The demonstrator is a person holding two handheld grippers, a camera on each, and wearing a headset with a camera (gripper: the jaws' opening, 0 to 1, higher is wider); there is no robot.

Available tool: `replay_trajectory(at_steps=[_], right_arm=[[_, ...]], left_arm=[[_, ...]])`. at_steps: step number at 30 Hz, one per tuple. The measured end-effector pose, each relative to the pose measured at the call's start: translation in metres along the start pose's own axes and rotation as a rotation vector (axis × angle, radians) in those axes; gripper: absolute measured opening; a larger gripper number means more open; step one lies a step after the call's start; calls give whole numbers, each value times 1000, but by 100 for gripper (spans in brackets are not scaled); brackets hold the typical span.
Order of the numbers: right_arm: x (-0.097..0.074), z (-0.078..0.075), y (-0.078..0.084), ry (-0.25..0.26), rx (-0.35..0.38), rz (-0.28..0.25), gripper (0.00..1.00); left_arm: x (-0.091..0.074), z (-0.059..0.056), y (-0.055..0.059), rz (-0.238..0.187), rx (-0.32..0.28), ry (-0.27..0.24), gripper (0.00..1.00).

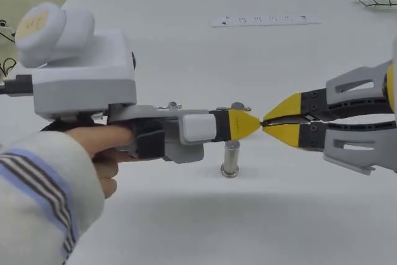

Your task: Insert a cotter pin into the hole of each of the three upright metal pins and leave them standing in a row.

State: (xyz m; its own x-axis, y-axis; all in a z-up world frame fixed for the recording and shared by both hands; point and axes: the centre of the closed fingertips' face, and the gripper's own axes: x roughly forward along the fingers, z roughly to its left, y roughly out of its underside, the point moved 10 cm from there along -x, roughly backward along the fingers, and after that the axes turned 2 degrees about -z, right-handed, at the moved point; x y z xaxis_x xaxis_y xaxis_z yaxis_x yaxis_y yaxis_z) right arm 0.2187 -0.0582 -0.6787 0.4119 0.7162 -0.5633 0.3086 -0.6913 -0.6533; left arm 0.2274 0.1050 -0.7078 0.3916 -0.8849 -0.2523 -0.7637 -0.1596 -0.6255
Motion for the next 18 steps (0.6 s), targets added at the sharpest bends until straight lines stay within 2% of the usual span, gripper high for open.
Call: replay_trajectory(at_steps=[6, 9, 10, 11, 12, 14, 15, 16, 18], right_arm=[[1, 0, 2, -26, -1, -11, 6], [1, -3, 5, -15, 31, -27, 23], [1, -3, 6, -27, 56, -36, 24], [0, -2, 8, -38, 104, -33, 21], [0, -4, 12, -42, 186, -18, 21], [0, -5, 20, -97, 292, -22, 23], [0, -5, 22, -116, 328, -31, 24], [0, -4, 25, -167, 393, -57, 24], [0, -5, 26, -187, 449, -100, 23]], left_arm=[[0, 1, 1, 1, 7, 4, 0], [-3, 5, -1, 6, 25, 6, 0], [-3, 5, -1, 10, 32, 7, 0], [-4, 5, 0, 14, 38, 7, 0], [-5, 6, 0, 17, 41, 7, 0], [-8, 6, 0, 20, 53, 21, 0], [-9, 6, 0, 18, 63, 25, 0], [-11, 5, 0, 20, 86, 30, 0], [-14, 3, 2, 35, 131, 45, 0]])
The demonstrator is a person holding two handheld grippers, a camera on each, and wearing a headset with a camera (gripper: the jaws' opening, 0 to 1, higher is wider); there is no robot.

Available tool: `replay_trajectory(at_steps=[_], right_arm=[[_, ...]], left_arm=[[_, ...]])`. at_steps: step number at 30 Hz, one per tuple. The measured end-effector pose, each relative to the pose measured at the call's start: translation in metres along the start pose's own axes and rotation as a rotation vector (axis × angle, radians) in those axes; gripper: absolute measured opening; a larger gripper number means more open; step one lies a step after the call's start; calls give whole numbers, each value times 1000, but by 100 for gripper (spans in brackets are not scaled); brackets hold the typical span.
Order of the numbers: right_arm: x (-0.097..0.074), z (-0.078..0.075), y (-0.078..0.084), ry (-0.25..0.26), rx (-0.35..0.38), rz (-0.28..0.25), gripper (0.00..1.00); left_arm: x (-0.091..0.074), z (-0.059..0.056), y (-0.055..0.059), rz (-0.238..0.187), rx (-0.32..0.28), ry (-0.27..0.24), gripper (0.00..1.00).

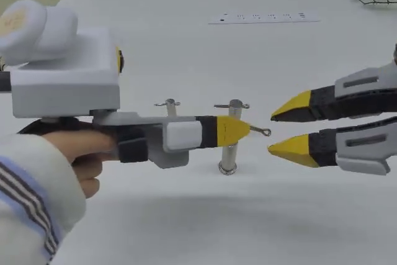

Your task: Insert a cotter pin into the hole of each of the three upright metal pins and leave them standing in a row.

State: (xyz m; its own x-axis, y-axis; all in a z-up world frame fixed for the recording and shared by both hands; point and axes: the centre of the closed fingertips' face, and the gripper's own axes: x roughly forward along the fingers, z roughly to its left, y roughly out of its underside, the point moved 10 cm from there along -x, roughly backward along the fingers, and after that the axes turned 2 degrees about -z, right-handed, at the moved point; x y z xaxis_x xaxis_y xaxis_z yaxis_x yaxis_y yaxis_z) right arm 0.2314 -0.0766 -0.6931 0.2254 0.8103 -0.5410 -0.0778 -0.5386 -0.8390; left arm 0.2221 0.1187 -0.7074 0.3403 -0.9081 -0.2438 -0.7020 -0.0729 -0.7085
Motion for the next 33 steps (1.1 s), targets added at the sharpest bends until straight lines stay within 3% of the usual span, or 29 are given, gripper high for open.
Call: replay_trajectory(at_steps=[2, 3, 5, 8, 9, 17, 23, 30, 33], right_arm=[[0, 0, 2, -54, 63, -19, 23], [1, 2, 3, -95, 116, -19, 23], [4, 5, 7, -163, 155, -9, 23], [8, 9, 9, -231, 209, -20, 23], [10, 12, 9, -262, 233, -28, 23], [16, 16, 10, -308, 276, -21, 18], [16, 18, 11, -323, 287, -14, 13], [16, 23, 13, -376, 310, -18, 6], [15, 27, 10, -392, 275, -11, 5]], left_arm=[[-2, -1, 0, 3, 26, 14, 0], [-4, -4, 1, 10, 66, 31, 0], [-5, -6, 2, 29, 109, 46, 0], [-6, -10, 5, 60, 122, 79, 1], [-6, -11, 5, 68, 157, 85, 1], [-7, -17, 14, 139, 293, 111, 0], [-6, -18, 16, 153, 305, 132, 0], [-6, -19, 16, 159, 321, 158, 1], [-7, -19, 18, 179, 322, 173, 1]])
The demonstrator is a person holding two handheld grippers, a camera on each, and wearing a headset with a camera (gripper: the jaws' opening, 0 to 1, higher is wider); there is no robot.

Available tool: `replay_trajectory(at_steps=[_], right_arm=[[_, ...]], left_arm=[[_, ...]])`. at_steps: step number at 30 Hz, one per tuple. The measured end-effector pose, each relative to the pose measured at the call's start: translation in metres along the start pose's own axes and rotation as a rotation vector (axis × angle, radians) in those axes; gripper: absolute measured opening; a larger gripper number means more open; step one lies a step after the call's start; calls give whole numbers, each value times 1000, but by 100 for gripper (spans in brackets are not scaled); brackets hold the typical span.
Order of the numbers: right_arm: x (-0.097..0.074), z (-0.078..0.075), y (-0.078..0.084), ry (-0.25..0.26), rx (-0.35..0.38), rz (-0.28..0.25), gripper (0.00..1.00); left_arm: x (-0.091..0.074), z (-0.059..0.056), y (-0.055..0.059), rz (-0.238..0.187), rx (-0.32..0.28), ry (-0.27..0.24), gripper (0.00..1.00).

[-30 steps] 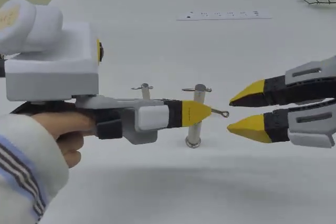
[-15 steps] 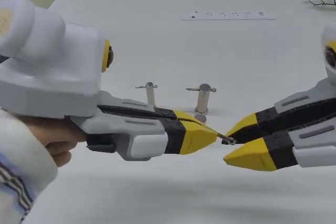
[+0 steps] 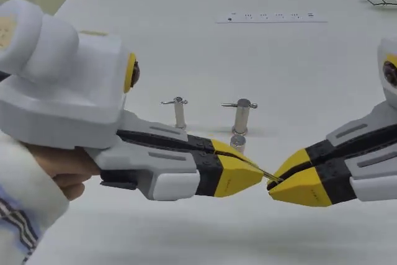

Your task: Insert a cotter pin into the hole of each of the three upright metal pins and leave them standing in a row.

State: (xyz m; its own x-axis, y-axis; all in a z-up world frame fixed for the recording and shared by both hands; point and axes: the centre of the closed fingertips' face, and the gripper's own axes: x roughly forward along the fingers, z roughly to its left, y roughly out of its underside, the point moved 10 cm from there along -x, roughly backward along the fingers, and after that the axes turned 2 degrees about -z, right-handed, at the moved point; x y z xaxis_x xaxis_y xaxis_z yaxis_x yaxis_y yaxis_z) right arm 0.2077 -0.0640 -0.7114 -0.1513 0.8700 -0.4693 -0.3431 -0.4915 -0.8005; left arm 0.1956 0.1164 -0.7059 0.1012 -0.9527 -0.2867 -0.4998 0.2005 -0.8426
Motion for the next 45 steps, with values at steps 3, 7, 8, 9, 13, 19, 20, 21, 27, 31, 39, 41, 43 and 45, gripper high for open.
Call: replay_trajectory(at_steps=[3, 7, 8, 9, 13, 19, 20, 21, 27, 31, 39, 41, 43, 45], right_arm=[[-1, 1, -1, -7, -6, 10, 5], [-2, 1, -1, -10, -19, 19, 5], [-2, 1, -1, -13, -16, 19, 5], [-3, 1, -1, -19, -16, 18, 5], [-5, 6, -4, -32, -24, 17, 4], [-6, 5, -6, -22, -38, 19, 4], [-6, 3, -6, -18, -40, 17, 4], [-6, 3, -6, -13, -44, 13, 4], [-7, -1, -2, 22, -41, -16, 3], [-9, -5, 0, 43, -31, -38, 3], [-12, -11, 4, 79, -20, -64, 3], [-12, -13, 5, 87, -20, -69, 3], [-14, -16, 6, 101, -18, -76, 3], [-14, -18, 7, 113, -21, -76, 3]], left_arm=[[0, 0, 1, 11, 29, 13, 1], [1, 2, 6, 55, 40, 21, 1], [1, 2, 7, 61, 51, 24, 1], [2, 1, 8, 68, 61, 27, 1], [3, 2, 10, 85, 84, 34, 0], [2, 4, 7, 74, 99, 25, 1], [2, 5, 6, 73, 97, 23, 1], [2, 6, 6, 72, 97, 20, 1], [5, 9, 4, 61, 129, -18, 2], [7, 13, 3, 48, 146, -41, 3], [10, 22, 1, 31, 165, -86, 13], [10, 24, 0, 23, 170, -99, 16], [10, 26, 1, 21, 176, -112, 21], [9, 30, 4, 26, 183, -135, 27]])
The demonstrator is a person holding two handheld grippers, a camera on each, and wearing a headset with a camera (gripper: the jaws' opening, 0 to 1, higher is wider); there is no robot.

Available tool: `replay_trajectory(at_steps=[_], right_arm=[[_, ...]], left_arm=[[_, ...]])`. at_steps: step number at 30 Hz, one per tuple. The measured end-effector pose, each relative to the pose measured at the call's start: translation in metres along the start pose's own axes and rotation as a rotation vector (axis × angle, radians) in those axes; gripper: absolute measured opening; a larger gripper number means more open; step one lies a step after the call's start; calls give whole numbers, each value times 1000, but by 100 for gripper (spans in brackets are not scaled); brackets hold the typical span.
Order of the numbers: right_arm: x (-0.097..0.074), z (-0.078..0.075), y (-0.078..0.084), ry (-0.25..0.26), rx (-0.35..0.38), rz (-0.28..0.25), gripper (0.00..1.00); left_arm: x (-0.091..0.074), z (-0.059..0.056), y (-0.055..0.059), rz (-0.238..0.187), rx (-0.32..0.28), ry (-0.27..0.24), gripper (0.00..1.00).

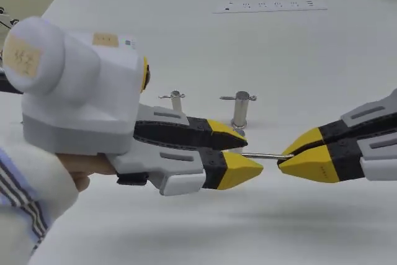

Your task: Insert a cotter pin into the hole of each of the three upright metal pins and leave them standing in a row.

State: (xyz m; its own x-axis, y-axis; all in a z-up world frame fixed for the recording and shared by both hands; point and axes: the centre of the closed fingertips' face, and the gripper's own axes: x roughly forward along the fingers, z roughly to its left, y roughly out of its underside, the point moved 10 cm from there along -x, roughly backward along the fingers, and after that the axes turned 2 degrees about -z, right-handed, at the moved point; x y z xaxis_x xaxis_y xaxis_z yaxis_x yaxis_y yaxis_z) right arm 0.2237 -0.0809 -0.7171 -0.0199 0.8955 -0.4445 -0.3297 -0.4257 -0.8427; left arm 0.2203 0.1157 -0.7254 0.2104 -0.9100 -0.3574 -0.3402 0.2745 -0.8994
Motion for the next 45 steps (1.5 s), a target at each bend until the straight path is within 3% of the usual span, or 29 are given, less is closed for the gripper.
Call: replay_trajectory(at_steps=[3, 5, 9, 14, 19, 27, 30, 33, 34, 43, 45], right_arm=[[-2, -7, 3, 42, -6, 7, 3], [-3, -12, 5, 71, -14, 13, 3], [-5, -21, 8, 110, -25, 7, 3], [-5, -31, 12, 148, -28, 6, 3], [-4, -42, 19, 173, -34, 28, 3], [-3, -48, 24, 181, -59, 60, 3], [-2, -50, 24, 182, -59, 62, 3], [-1, -51, 23, 180, -65, 66, 3], [-1, -52, 23, 177, -63, 66, 3], [4, -55, 23, 165, -76, 84, 3], [5, -55, 23, 166, -77, 84, 3]], left_arm=[[-1, 6, 4, -23, 10, -53, 33], [-1, 11, 7, -44, -43, -96, 35], [2, 20, 17, -26, -48, -163, 35], [12, 27, 28, 20, -75, -195, 34], [26, 34, 34, 23, -69, -245, 34], [43, 37, 45, 84, -17, -258, 33], [46, 40, 47, 81, -16, -270, 31], [47, 40, 47, 73, -27, -259, 20], [47, 41, 48, 77, -7, -279, 20], [46, 43, 48, 77, 6, -297, 12], [47, 41, 48, 91, 64, -307, 12]])
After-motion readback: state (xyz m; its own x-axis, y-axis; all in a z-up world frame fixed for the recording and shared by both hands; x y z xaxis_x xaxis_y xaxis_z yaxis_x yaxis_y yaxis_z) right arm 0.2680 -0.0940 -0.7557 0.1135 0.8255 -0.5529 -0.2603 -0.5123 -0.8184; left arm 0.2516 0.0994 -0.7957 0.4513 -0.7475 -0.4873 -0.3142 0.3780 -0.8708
